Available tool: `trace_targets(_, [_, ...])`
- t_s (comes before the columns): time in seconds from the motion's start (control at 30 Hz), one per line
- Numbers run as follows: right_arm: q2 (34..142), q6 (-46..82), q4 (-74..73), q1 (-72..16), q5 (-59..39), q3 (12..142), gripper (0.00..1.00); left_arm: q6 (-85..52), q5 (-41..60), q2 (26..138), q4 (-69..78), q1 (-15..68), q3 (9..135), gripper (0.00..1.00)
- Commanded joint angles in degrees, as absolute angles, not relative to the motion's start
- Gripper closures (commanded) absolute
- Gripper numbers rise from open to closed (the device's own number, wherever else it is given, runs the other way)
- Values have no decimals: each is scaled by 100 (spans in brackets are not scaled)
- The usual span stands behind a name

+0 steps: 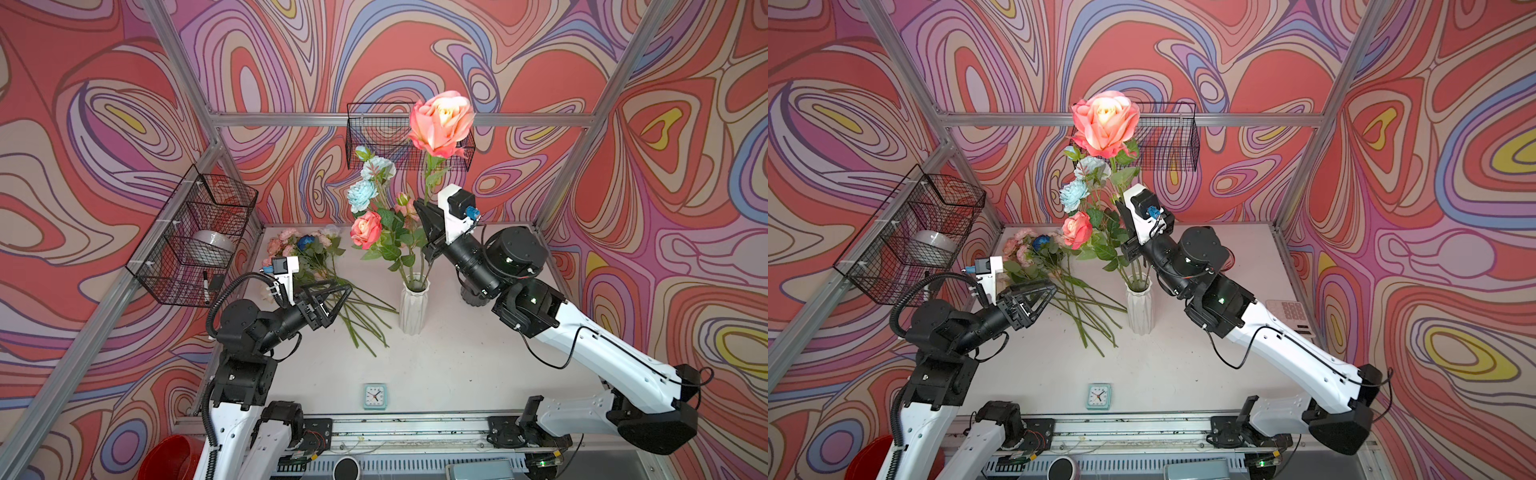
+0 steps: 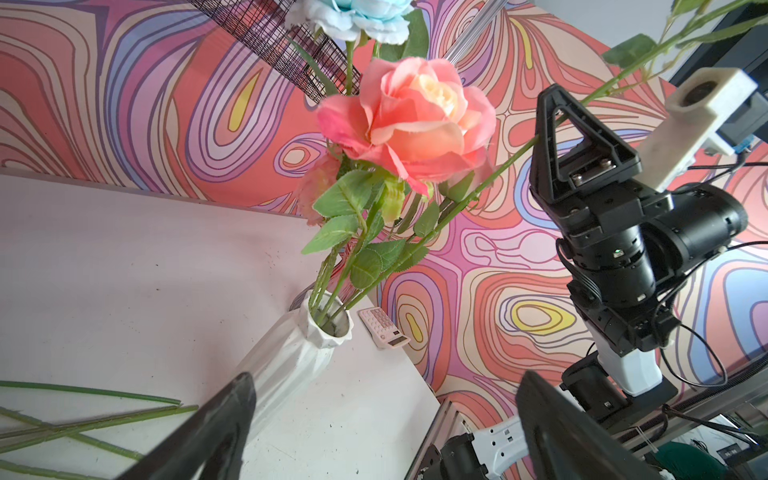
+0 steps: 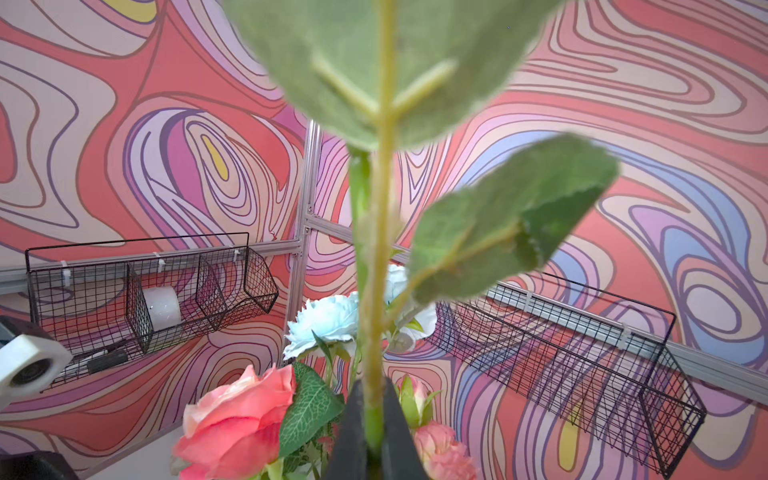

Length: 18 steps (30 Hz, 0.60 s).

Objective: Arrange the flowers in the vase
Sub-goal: 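Lower the pink rose stem into the white vase with the right gripper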

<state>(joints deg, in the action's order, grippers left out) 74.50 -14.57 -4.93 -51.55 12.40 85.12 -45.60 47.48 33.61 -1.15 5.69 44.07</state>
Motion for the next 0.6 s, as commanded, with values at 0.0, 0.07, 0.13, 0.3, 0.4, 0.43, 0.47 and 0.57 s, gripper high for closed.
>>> trace_targets(0.0, [7516,-1094,-701,-5046,1005,8234,100,-4465,4758,3314,-149,597,4329,0])
trace_targets(0.07, [7515,-958,-697,-5010,1057,8087,100,-4465,4754,3315,-149,597,4308,0])
trace_targets(0.13, [7482,-822,-674,-5016,1112,7954,100,-4453,4746,3333,-166,598,4307,0])
trace_targets(0.3, [7318,-386,-326,-5012,1337,7929,47,-4438,4673,3344,-254,591,4332,0])
trace_targets(0.4, [7179,-101,-30,-5012,1324,7993,34,-4440,4602,3357,-310,592,4333,0])
trace_targets(0.43, [7131,6,41,-5016,1316,8007,28,-4447,4587,3370,-327,597,4334,0])
trace_targets(0.47, [7075,95,109,-5012,1306,8001,25,-4434,4525,3375,-374,595,4341,0])
trace_targets(0.57, [6901,390,289,-5010,1200,7973,23,-4399,4334,3423,-565,597,4351,0])
